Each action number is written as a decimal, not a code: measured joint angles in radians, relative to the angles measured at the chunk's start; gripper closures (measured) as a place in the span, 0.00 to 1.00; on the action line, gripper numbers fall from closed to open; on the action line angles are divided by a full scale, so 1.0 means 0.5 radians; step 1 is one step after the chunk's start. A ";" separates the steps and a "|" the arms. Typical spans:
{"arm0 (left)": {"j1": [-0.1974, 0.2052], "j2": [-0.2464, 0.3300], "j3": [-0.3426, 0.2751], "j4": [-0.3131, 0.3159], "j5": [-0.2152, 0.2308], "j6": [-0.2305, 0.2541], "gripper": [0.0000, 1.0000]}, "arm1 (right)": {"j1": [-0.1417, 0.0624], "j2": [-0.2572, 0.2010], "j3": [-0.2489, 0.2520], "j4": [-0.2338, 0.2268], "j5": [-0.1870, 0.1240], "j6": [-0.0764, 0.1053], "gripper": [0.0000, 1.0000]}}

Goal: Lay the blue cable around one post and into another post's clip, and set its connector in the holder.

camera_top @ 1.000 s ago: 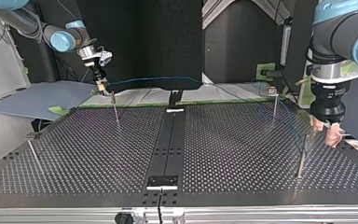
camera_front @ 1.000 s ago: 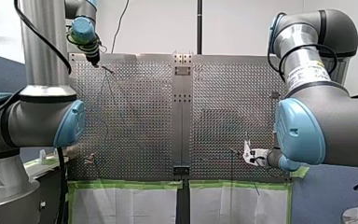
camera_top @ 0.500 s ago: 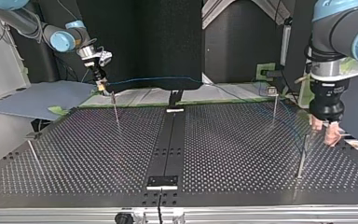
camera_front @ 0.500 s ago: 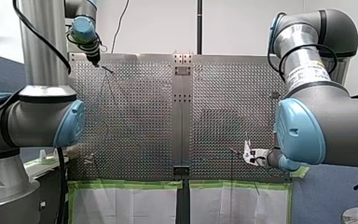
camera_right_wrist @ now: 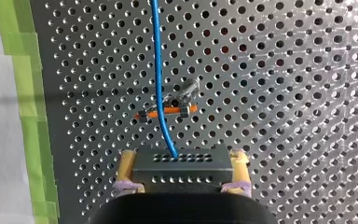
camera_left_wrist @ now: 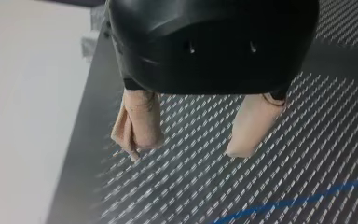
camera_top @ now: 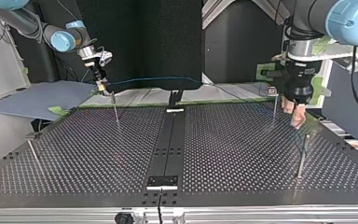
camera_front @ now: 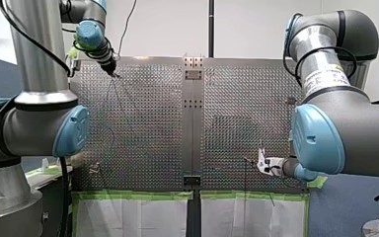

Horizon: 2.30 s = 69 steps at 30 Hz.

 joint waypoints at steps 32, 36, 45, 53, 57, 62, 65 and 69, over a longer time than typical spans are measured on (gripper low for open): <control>-0.630 -0.597 -0.038 0.627 -0.577 -0.620 0.00 | -0.002 0.000 0.001 0.043 0.000 -0.045 1.00; -0.704 -0.672 -0.045 0.701 -0.645 -0.694 0.00 | 0.001 0.000 0.001 0.051 0.002 -0.055 1.00; -0.883 -0.850 -0.061 0.879 -0.705 -0.719 0.00 | -0.009 -0.002 0.001 0.081 0.025 -0.113 1.00; -1.040 -1.007 -0.197 1.035 -0.695 -0.740 0.00 | -0.014 -0.004 0.000 0.069 0.028 -0.117 1.00; -1.115 -1.082 -0.272 1.111 -0.673 -0.800 0.00 | -0.015 -0.005 0.000 0.060 0.028 -0.115 1.00; -1.226 -1.192 -0.380 1.221 -0.664 -0.846 0.00 | -0.015 -0.004 0.001 0.066 0.028 -0.114 1.00; -1.291 -1.233 -0.417 1.287 -0.649 -0.882 0.00 | -0.015 -0.004 0.002 0.071 0.028 -0.116 1.00; -1.376 -1.249 -0.428 1.372 -0.639 -0.902 0.00 | -0.007 -0.004 0.002 0.082 0.028 -0.131 1.00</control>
